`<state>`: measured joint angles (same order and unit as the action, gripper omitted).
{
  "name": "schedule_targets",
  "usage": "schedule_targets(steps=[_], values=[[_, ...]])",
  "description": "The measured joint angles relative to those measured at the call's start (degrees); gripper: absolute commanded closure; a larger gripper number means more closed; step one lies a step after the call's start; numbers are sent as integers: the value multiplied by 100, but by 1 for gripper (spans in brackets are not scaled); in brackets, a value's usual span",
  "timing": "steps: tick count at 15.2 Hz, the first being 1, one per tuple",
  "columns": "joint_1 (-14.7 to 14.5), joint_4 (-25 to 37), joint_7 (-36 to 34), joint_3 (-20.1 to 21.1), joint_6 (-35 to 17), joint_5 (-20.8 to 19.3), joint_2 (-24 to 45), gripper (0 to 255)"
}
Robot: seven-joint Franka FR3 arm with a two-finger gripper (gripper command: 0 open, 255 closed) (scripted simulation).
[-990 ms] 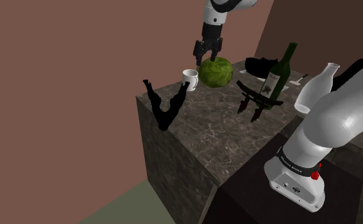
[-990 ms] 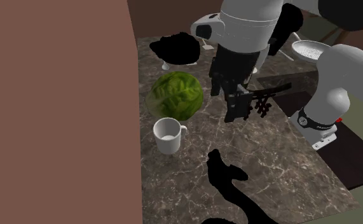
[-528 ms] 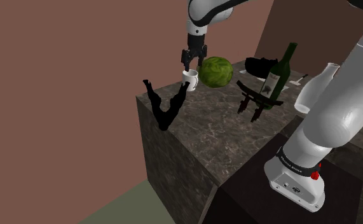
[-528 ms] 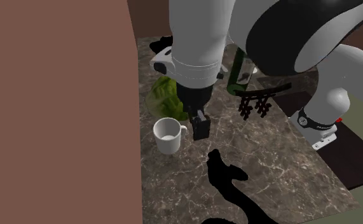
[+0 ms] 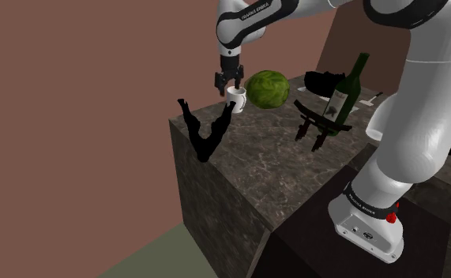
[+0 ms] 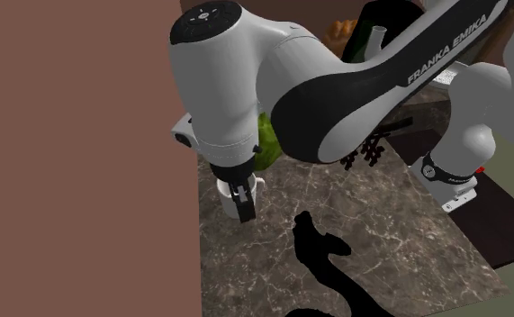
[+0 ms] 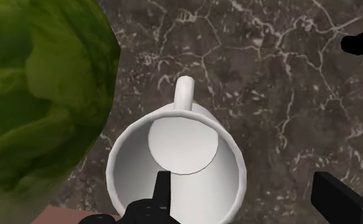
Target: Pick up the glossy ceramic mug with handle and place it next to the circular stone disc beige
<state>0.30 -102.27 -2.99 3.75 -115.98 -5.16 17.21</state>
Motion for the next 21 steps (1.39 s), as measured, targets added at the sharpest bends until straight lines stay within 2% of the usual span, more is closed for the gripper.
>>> schedule_targets(steps=[6, 12, 13, 21], values=[[9, -184, -15, -17, -380, -34, 203, 0], [11, -211, -13, -19, -422, -37, 213, 0], [11, -211, -13, -19, -422, -37, 213, 255], [11, -211, -13, -19, -423, -37, 213, 255]])
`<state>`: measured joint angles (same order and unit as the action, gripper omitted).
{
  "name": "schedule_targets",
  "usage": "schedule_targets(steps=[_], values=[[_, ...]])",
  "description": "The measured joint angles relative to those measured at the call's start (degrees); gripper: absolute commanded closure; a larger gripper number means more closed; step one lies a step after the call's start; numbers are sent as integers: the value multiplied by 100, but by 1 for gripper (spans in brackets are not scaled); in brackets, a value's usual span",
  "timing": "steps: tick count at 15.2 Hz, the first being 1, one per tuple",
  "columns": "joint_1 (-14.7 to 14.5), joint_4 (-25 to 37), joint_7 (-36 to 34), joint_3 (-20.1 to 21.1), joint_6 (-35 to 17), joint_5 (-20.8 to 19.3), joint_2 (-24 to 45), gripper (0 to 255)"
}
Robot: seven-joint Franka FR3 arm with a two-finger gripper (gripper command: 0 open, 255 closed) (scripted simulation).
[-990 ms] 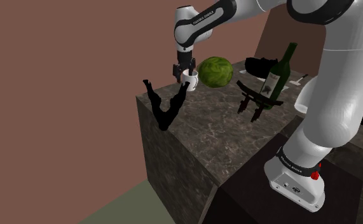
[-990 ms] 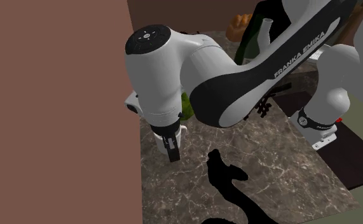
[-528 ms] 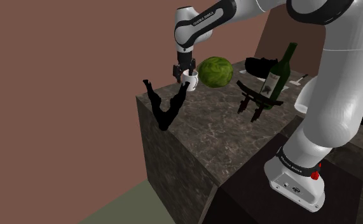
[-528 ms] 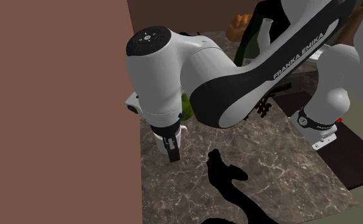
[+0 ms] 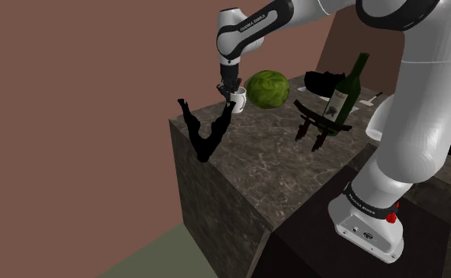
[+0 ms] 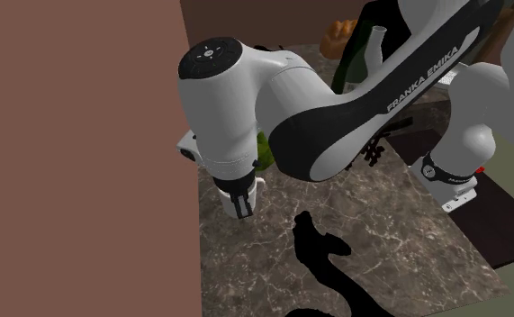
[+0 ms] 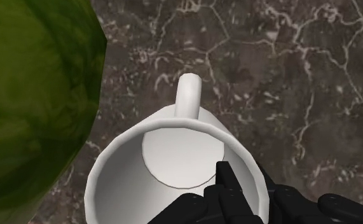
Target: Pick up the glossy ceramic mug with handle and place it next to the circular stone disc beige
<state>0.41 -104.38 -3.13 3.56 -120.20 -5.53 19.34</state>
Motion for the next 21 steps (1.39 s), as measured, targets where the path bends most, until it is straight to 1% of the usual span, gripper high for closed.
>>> schedule_targets(steps=[3, 7, 21], values=[[2, 11, 5, 0, 29, 3, -16, 255], [-1, 101, 18, 8, 238, 19, -138, 255], [1, 757, 102, 23, 1216, 75, -465, 255]])
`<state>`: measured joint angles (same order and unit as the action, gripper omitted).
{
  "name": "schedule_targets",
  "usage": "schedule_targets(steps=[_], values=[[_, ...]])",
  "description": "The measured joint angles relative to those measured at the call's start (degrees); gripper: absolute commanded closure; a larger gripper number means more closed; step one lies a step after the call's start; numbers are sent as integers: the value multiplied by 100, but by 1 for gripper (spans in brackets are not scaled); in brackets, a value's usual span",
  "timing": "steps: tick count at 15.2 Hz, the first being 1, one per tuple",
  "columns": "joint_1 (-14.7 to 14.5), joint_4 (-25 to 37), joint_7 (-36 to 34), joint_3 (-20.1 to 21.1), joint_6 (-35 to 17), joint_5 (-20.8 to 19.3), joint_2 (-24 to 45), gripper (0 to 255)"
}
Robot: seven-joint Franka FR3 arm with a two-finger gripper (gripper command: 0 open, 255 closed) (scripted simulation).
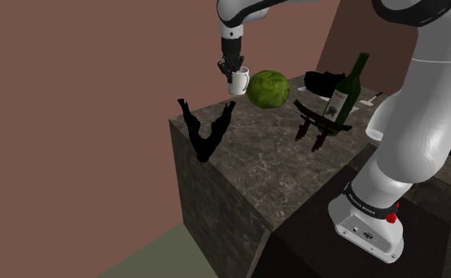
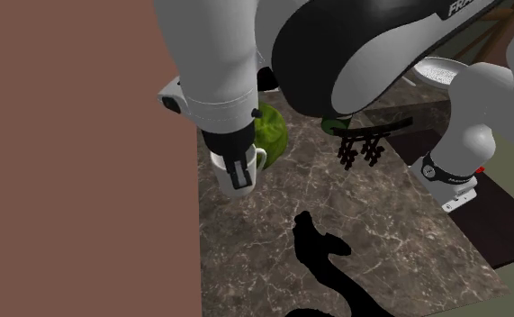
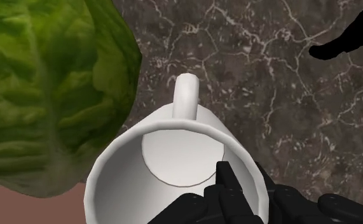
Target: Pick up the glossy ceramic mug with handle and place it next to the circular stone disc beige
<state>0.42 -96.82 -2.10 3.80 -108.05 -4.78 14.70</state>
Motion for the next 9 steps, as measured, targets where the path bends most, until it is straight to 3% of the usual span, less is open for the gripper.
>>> schedule_targets(steps=[9], values=[[-7, 577, 44, 6, 669, 20, -93, 255]])
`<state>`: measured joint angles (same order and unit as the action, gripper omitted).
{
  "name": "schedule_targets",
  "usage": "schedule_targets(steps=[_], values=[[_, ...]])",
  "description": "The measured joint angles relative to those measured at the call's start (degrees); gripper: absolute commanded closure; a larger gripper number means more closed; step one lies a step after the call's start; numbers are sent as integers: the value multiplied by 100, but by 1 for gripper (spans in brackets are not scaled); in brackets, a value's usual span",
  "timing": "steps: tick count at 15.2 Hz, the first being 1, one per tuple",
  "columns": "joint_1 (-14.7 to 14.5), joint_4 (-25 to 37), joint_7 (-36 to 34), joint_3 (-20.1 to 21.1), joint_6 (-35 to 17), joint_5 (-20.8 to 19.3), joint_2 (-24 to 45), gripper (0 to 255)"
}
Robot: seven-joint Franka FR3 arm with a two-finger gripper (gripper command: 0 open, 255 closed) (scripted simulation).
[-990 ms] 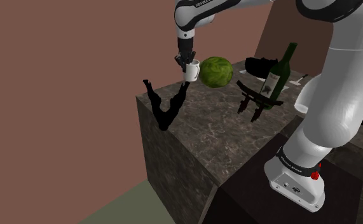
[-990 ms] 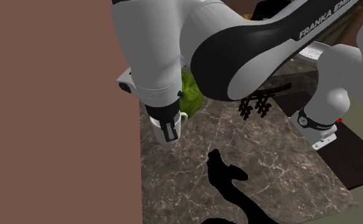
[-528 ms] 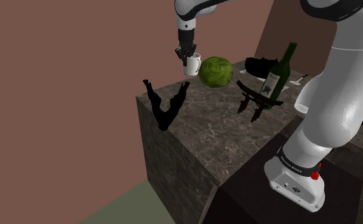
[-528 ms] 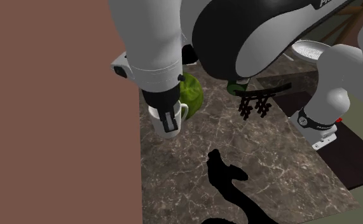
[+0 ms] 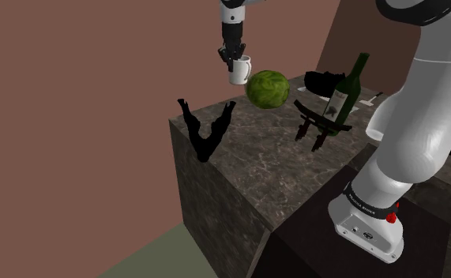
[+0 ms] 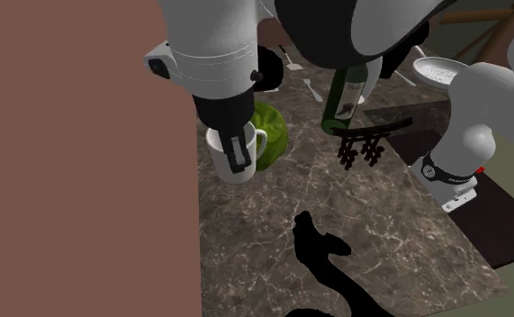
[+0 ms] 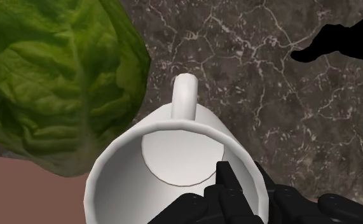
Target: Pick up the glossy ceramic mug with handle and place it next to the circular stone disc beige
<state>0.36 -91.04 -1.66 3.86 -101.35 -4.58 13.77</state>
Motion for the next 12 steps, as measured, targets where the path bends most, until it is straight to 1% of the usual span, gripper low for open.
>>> schedule_targets(steps=[5, 10, 12], values=[[6, 306, 36, -4, 346, 7, -41, 255], [-12, 784, 45, 4, 767, 7, 14, 255], [23, 785, 104, -15, 827, 13, -47, 255]])
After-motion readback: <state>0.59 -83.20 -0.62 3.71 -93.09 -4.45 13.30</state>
